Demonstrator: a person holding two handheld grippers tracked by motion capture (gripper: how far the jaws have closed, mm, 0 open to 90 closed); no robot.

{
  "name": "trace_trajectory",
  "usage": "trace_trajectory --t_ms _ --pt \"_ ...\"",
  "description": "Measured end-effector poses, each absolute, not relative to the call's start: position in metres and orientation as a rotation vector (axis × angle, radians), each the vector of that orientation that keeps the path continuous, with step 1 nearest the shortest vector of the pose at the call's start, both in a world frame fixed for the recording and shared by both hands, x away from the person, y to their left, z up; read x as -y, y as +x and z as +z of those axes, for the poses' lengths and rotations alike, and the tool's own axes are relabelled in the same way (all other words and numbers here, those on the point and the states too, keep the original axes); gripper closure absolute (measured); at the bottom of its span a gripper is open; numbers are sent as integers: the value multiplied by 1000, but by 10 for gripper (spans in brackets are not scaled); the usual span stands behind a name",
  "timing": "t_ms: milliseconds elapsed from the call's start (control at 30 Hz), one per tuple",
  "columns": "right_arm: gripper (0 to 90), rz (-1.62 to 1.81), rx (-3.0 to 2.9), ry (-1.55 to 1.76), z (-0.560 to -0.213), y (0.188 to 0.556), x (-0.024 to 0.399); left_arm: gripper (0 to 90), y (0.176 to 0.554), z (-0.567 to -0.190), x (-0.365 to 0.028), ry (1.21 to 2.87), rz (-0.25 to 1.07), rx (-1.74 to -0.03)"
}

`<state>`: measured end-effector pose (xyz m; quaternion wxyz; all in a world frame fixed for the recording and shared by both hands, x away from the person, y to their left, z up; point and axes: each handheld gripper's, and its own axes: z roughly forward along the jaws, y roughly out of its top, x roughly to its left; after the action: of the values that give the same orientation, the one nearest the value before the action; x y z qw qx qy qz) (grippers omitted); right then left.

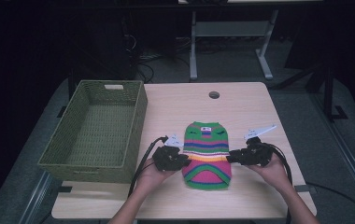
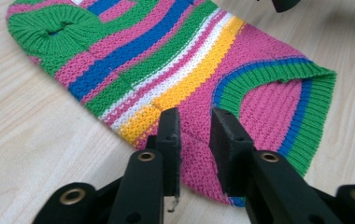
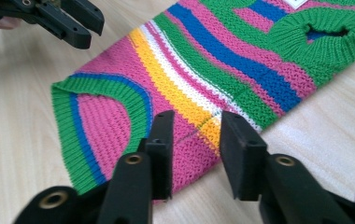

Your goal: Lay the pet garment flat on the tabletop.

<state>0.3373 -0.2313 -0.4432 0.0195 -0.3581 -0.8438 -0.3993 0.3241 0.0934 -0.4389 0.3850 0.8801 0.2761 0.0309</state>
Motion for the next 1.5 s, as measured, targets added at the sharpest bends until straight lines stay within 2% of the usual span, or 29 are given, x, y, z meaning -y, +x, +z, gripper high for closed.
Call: trace_trajectory --t_ms 300,567,1033,1200,1500 --pt "498 -1258 2604 -1118 -444 332 244 570 318 -439 -97 2233 89 -720" --pt "461 -1299 2616 -1118 -443 323 254 392 314 -436 -107 2197 97 -747" --pt "418 -1313 2619 -1180 -446 311 273 279 302 -445 -118 2169 87 -788" --pt "408 -1302 2616 -1214 -450 307 281 264 299 -446 -121 2158 65 -797" --pt "398 -1331 2603 -1241 -454 293 293 254 292 -444 -128 2155 101 -790"
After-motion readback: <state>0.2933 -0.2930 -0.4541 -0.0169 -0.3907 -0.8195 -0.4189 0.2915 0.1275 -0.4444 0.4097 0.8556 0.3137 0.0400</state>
